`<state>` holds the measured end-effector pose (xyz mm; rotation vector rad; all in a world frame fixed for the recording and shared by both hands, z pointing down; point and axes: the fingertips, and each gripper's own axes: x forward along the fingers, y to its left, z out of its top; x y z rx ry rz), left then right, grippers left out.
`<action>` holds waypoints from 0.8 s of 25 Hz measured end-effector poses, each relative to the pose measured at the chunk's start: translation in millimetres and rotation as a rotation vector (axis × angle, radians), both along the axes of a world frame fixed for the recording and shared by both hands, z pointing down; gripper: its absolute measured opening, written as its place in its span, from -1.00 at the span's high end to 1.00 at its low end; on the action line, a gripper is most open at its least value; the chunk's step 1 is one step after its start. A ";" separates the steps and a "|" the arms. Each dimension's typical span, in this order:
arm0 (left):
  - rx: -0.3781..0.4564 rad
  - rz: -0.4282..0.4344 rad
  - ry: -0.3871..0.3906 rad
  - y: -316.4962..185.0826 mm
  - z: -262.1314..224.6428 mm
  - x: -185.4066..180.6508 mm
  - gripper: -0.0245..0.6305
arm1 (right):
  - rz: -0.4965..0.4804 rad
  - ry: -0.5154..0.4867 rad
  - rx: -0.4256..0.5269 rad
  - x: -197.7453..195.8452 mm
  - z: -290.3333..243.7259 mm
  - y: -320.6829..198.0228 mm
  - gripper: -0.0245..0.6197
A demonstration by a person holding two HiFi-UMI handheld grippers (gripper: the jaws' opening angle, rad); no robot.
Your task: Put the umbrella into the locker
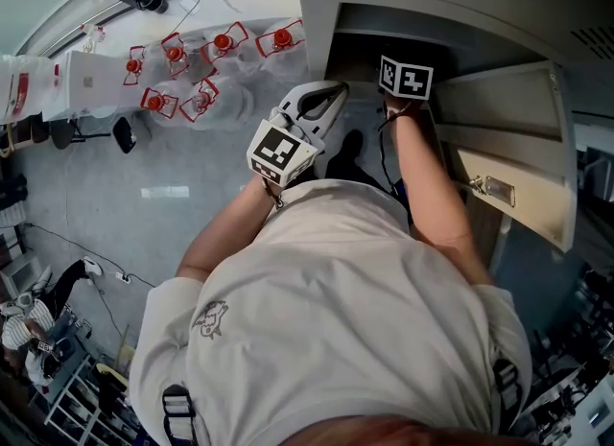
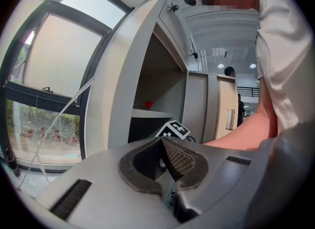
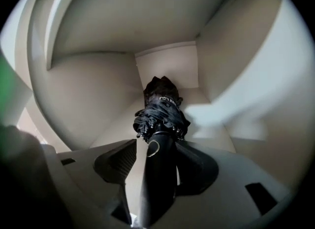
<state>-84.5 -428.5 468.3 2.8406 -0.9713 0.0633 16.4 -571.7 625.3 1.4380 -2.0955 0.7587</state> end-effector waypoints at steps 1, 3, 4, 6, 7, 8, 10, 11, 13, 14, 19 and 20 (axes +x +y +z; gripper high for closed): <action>-0.001 -0.001 0.000 1.3 -0.7 -1.2 0.89 | 0.004 0.002 0.008 0.8 -2.0 2.1 0.17; 0.001 0.001 -0.001 4.2 -2.5 -2.6 0.89 | 0.012 0.011 0.036 3.2 -9.1 6.2 0.17; 0.002 0.003 -0.001 5.7 -3.4 -3.0 0.89 | 0.013 0.017 0.053 4.2 -13.8 8.0 0.17; 0.004 0.006 0.001 8.9 -5.2 -4.2 0.89 | 0.009 0.027 0.079 4.3 -22.9 12.8 0.17; 0.006 0.008 0.003 10.9 -6.4 -5.1 0.89 | 0.007 0.029 0.088 3.8 -26.9 15.9 0.17; 0.008 0.010 0.005 13.3 -7.9 -5.9 0.89 | 0.006 0.029 0.095 3.1 -30.8 19.5 0.17; 0.015 0.017 0.006 18.3 -11.7 -7.3 0.89 | 0.006 0.027 0.111 1.2 -39.6 27.6 0.17; 0.020 0.023 0.007 20.7 -13.8 -8.0 0.89 | 0.005 0.028 0.120 -0.1 -44.5 32.1 0.17; 0.029 0.032 0.009 25.3 -17.7 -10.0 0.89 | -0.003 0.037 0.140 -3.7 -55.2 42.7 0.17; 0.032 0.035 0.010 27.9 -19.3 -11.4 0.89 | -0.009 0.040 0.154 -6.2 -61.4 48.6 0.17; 0.060 0.062 0.026 44.2 -31.3 -19.4 0.89 | -0.049 0.017 0.236 -23.5 -98.9 82.3 0.26; 0.066 0.067 0.025 47.5 -33.8 -21.7 0.89 | -0.056 0.016 0.256 -27.3 -107.5 90.3 0.32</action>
